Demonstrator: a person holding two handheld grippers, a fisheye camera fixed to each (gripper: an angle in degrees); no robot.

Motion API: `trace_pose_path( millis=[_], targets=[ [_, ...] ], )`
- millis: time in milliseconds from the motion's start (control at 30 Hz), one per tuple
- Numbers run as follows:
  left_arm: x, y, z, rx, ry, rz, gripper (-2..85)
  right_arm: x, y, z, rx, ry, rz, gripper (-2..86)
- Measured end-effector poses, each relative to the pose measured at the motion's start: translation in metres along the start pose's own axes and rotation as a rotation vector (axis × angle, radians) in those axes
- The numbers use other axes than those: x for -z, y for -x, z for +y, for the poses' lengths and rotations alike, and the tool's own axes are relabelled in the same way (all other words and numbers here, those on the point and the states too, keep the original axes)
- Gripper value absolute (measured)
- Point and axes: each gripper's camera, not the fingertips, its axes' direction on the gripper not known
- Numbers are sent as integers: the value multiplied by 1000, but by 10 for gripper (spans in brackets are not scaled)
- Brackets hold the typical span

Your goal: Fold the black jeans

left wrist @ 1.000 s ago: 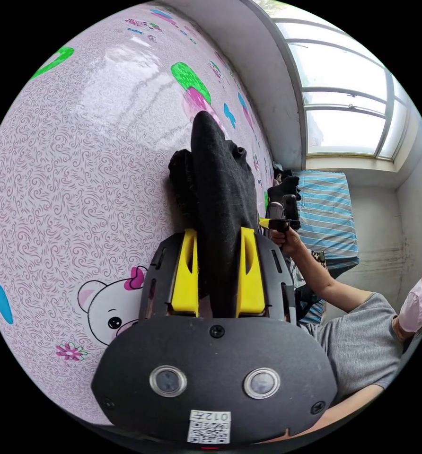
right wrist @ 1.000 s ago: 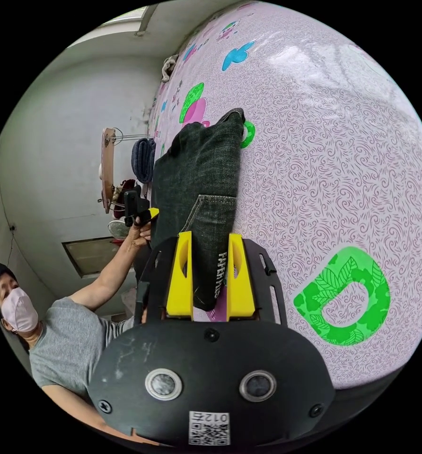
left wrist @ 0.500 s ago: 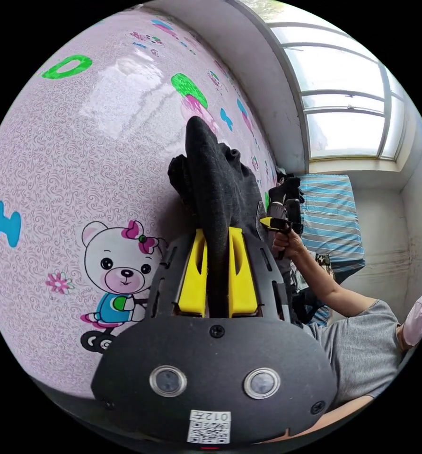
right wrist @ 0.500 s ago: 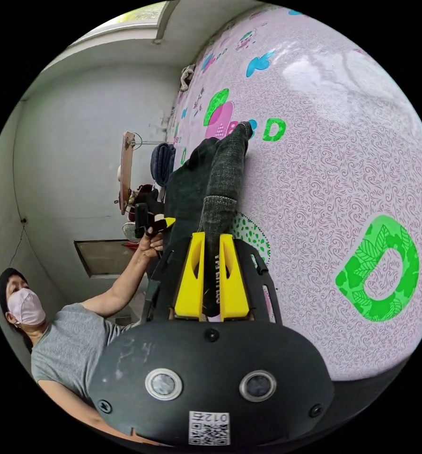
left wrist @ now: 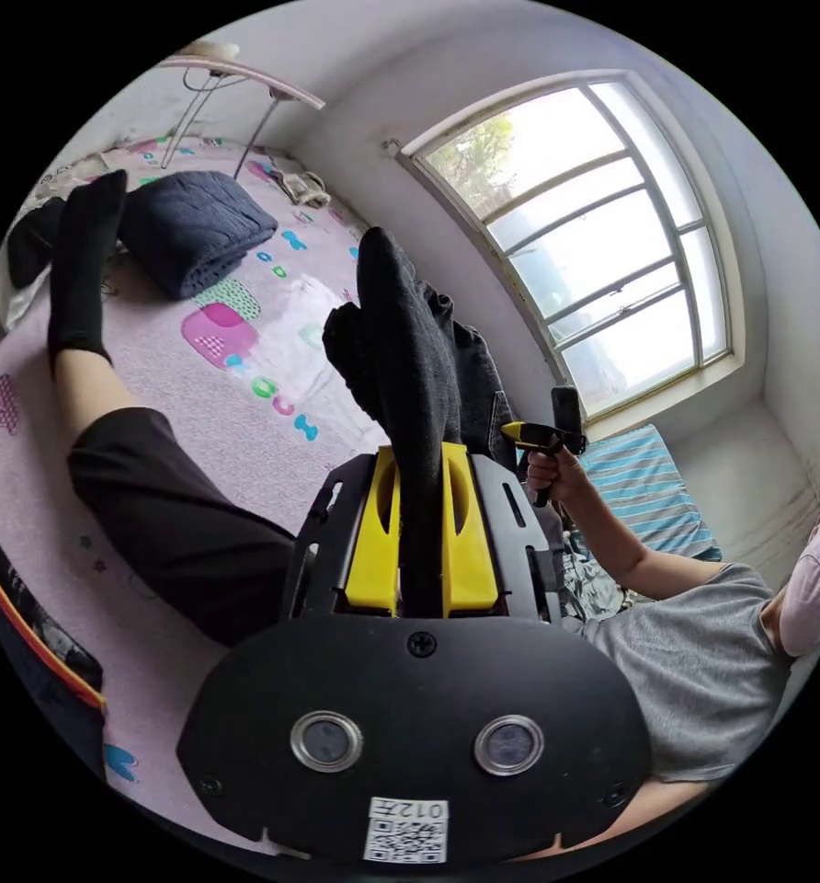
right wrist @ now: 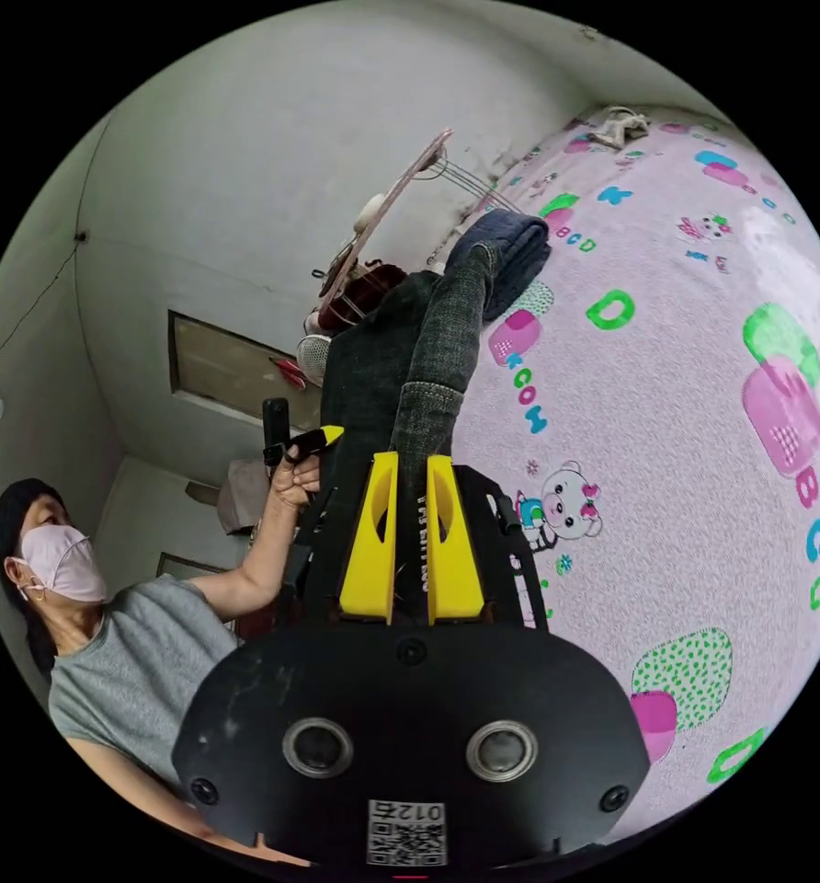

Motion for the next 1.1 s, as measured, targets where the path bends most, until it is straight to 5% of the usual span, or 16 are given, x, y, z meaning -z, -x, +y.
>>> trace_pose_path(
  millis=[500, 1100],
  targets=[
    [254, 121, 207, 322, -301, -322, 69, -334, -87, -62, 135, 381, -272, 50],
    [286, 252, 344, 513, -402, -298, 73, -522, -264, -53, 131, 562, -255, 51]
  ],
)
